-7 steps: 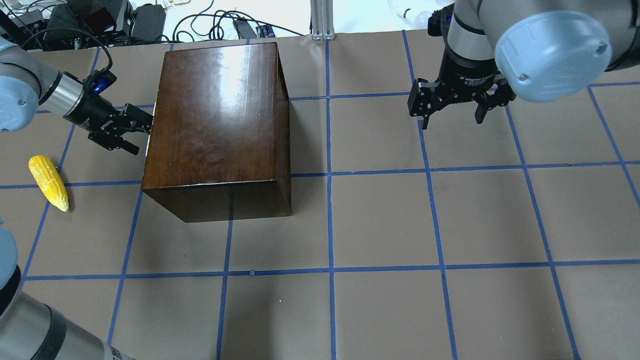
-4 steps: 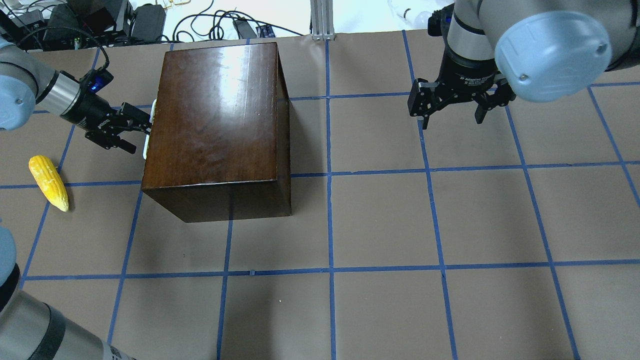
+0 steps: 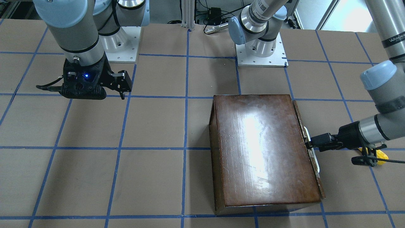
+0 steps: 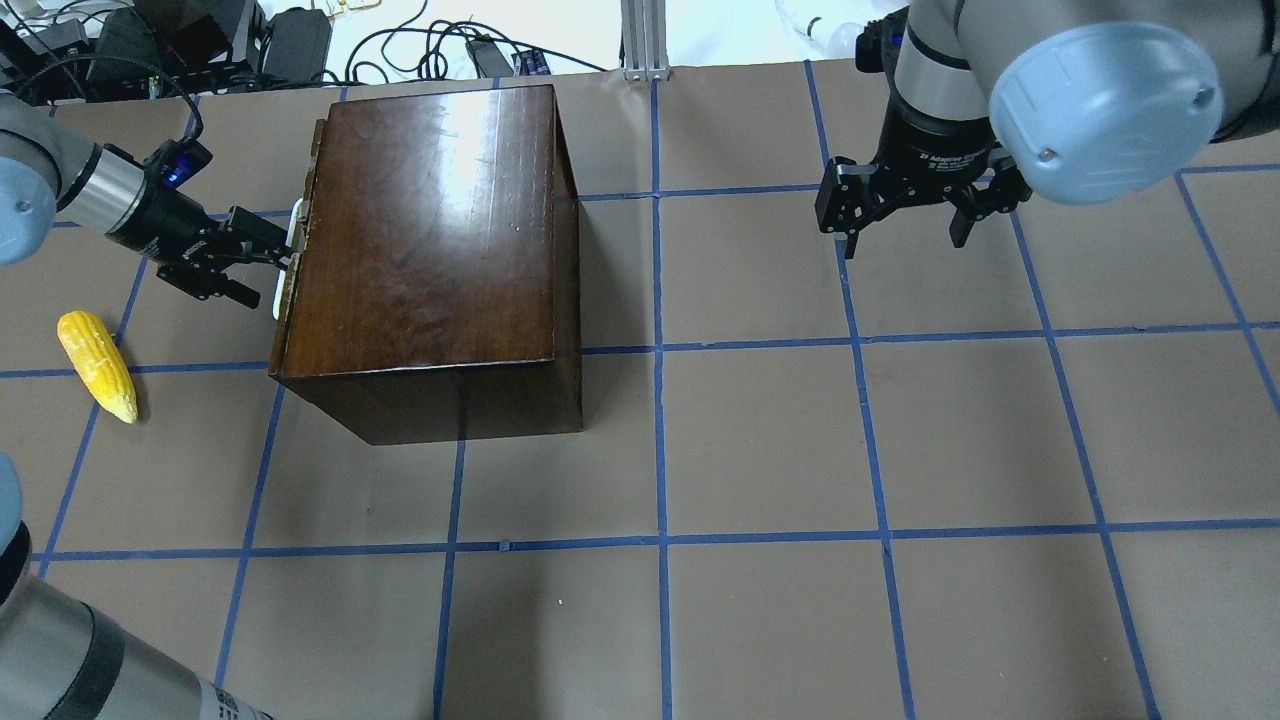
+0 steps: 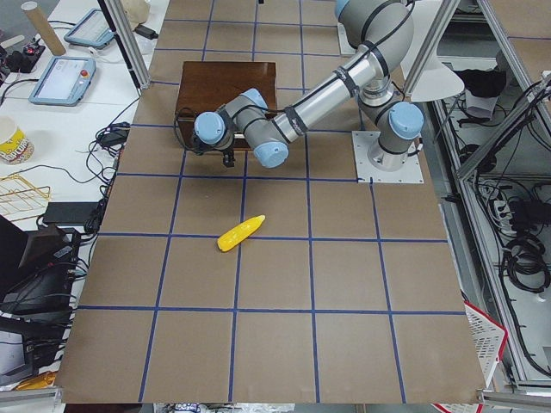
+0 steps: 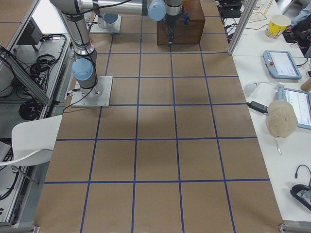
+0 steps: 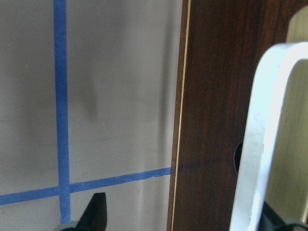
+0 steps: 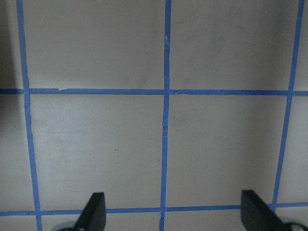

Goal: Open drawer and put corn inside
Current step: 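Pull the drawer handle outward with the left gripper, opening the drawer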

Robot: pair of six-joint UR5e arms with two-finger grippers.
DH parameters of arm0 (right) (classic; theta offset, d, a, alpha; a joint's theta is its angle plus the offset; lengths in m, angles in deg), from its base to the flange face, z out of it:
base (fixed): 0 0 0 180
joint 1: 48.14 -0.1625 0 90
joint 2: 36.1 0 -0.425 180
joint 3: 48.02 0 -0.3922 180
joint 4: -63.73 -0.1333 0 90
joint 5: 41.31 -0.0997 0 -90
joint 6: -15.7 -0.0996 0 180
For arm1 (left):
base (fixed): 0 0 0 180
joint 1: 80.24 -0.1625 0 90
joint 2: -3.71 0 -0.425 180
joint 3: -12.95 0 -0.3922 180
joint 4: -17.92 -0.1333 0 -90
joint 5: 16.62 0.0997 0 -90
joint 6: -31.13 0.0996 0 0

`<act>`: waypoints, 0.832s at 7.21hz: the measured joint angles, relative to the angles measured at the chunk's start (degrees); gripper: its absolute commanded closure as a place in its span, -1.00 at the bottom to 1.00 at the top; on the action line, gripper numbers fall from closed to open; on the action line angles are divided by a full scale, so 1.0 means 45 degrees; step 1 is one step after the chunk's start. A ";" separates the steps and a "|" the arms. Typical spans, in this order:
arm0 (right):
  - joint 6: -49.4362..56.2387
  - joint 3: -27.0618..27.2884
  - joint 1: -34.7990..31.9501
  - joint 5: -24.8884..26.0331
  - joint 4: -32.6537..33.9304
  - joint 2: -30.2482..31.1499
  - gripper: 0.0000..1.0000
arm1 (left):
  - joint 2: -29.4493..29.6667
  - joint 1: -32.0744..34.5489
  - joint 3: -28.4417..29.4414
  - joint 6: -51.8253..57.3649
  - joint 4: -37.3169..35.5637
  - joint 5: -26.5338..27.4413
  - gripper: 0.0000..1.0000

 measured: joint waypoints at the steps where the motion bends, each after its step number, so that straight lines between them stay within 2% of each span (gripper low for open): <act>1: 0.0000 0.0000 0.0000 0.0000 -0.0003 0.0000 -1.00 | 0.0006 -0.0108 0.0001 0.0017 -0.0010 0.0002 -1.00; 6: 0.0000 0.0000 0.0000 0.0000 -0.0002 0.0000 -1.00 | 0.0013 -0.0453 0.0040 0.0124 -0.0034 0.0003 -1.00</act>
